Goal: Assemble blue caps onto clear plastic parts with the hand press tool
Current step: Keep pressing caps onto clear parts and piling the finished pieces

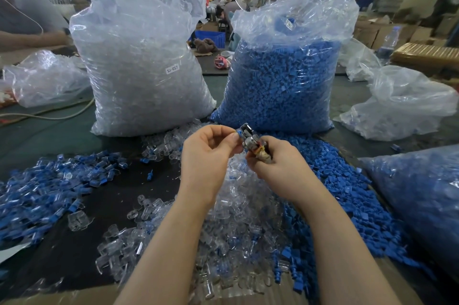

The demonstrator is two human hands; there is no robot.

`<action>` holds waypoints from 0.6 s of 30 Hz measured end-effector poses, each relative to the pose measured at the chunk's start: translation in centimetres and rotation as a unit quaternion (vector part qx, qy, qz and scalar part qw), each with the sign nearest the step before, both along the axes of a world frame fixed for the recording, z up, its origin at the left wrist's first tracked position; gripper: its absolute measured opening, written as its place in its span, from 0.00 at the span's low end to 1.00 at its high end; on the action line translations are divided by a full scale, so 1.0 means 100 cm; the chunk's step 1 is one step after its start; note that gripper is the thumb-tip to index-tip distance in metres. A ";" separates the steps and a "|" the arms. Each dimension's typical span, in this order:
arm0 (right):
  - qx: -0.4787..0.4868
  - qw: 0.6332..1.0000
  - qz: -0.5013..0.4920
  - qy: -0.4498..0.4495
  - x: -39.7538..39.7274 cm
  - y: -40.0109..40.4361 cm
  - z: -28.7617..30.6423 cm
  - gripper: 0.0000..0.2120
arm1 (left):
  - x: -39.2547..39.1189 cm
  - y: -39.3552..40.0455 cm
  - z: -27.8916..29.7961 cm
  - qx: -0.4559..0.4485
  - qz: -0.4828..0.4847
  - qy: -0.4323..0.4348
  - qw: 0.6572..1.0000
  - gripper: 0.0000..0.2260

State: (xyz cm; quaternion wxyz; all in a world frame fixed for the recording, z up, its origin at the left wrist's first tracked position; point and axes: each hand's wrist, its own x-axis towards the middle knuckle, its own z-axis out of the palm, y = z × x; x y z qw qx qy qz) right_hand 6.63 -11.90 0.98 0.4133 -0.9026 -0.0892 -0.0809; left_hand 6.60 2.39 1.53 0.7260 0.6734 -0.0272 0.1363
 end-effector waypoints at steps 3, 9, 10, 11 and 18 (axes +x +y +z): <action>-0.016 1.000 -0.008 -0.001 0.000 0.000 0.000 0.04 | 0.000 0.000 -0.001 0.004 -0.002 0.002 1.000 0.04; -0.043 0.999 -0.018 -0.014 0.000 0.002 0.000 0.04 | 0.000 0.000 0.000 0.003 -0.002 0.002 1.000 0.03; -0.048 0.999 -0.018 -0.015 0.000 0.002 0.000 0.04 | 0.000 0.001 0.000 0.001 -0.002 0.003 1.000 0.03; -0.051 0.998 -0.017 -0.015 0.001 0.001 0.000 0.04 | 0.001 0.001 0.000 0.000 -0.004 0.007 1.000 0.03; -0.084 0.996 -0.039 -0.019 0.005 -0.001 -0.004 0.05 | 0.009 0.020 -0.003 -0.099 0.038 0.081 0.991 0.03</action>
